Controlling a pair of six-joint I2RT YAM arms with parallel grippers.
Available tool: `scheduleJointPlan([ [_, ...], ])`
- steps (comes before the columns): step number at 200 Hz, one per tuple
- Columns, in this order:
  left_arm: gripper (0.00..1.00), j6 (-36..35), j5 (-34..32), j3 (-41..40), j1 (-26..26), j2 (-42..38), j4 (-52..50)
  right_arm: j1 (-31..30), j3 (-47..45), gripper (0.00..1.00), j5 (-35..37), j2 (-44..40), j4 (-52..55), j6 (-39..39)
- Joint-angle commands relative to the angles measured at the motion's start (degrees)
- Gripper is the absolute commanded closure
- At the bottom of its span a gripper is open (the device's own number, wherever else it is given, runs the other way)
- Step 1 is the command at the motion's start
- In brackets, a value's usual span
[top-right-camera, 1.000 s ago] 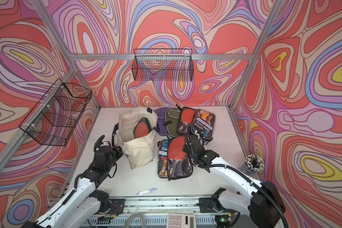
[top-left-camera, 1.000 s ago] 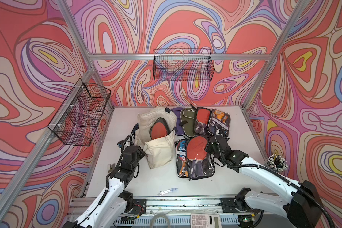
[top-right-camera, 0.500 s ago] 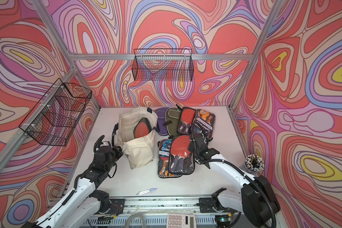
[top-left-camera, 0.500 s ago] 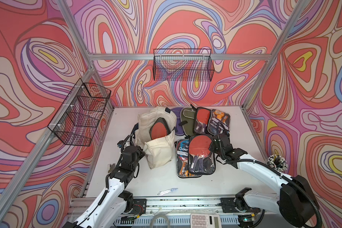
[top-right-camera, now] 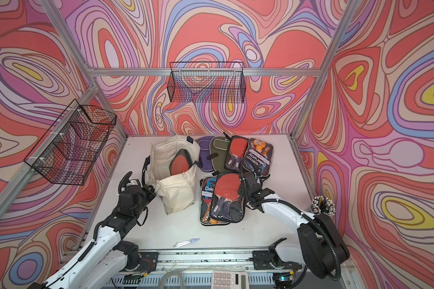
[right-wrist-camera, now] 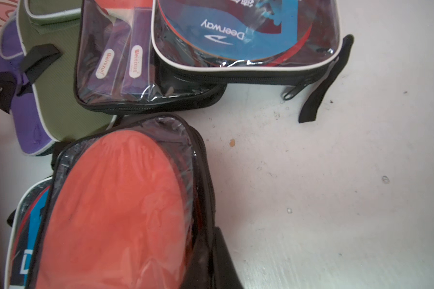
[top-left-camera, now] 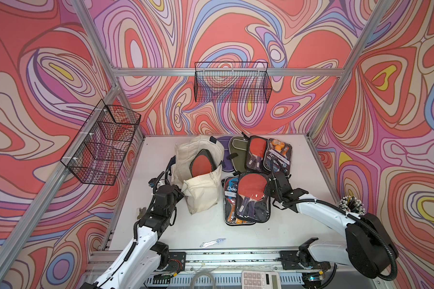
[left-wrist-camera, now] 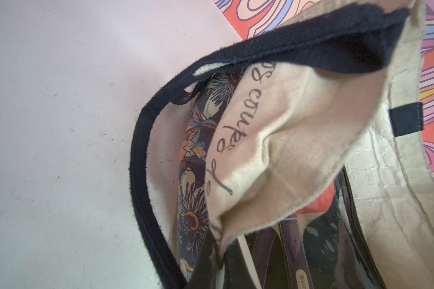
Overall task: Remove the ping pong set from the canvas bag
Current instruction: Place the ping pong set at the ping pong set.
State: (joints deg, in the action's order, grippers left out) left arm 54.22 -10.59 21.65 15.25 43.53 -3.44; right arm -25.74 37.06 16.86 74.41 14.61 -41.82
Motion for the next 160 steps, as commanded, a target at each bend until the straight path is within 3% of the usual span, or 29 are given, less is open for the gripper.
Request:
scheduleJointPlan([
  [1, 1.00, 0.1, -2.5, -0.7, -0.7, -0.5, -1.9, 1.1, -1.0, 1.00, -0.1, 1.1, 0.2, 0.1],
  [109, 1.00, 0.0, -2.7, -0.9, -0.7, -1.1, -2.3, 3.8, -0.7, 1.00, -0.2, 6.0, -1.0, 0.2],
  [160, 1.00, 0.4, -2.7, -1.8, -0.7, -2.6, -2.8, 4.0, 0.1, 0.79, -0.6, 5.8, -0.7, 0.5],
])
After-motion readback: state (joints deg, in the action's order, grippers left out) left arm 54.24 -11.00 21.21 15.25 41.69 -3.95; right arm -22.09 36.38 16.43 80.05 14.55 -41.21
